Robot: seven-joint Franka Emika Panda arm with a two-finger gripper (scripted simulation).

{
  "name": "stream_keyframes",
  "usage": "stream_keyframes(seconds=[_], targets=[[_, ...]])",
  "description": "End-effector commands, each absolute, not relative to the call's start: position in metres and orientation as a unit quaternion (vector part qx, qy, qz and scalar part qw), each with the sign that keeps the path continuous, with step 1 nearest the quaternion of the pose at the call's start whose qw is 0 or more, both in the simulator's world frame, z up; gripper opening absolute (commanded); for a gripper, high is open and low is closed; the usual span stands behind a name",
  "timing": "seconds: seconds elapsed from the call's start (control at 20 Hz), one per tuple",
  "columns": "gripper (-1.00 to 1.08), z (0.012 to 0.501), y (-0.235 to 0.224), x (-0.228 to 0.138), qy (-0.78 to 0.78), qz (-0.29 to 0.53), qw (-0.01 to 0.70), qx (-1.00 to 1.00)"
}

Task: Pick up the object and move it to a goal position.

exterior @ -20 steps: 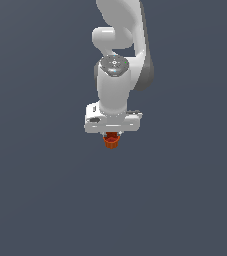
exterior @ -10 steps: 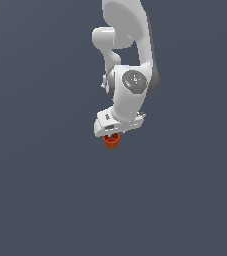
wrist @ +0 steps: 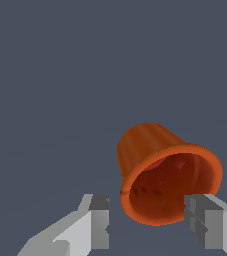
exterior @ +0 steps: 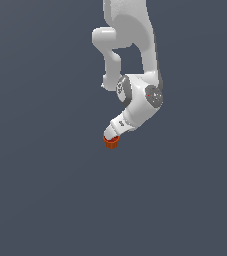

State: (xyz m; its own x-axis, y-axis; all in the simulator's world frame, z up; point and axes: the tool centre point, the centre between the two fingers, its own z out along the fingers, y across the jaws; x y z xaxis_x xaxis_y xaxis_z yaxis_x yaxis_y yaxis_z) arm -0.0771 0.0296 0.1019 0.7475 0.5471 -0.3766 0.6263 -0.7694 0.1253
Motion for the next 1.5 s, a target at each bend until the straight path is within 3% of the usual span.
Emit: stream_keyframes(seconds=[0.0, 1.05, 1.1, 1.45], targets=[[0.28, 0.097, 0.031, -0.083, 0.340, -0.175, 0.132, 0.914], [0.28, 0.065, 0.020, -0.098, 0.366, -0.189, 0.142, 0.900], [-1.00, 0.065, 0.020, -0.098, 0.366, -0.189, 0.142, 0.900], [-1.00, 0.065, 0.020, -0.098, 0.366, -0.189, 0.142, 0.900]])
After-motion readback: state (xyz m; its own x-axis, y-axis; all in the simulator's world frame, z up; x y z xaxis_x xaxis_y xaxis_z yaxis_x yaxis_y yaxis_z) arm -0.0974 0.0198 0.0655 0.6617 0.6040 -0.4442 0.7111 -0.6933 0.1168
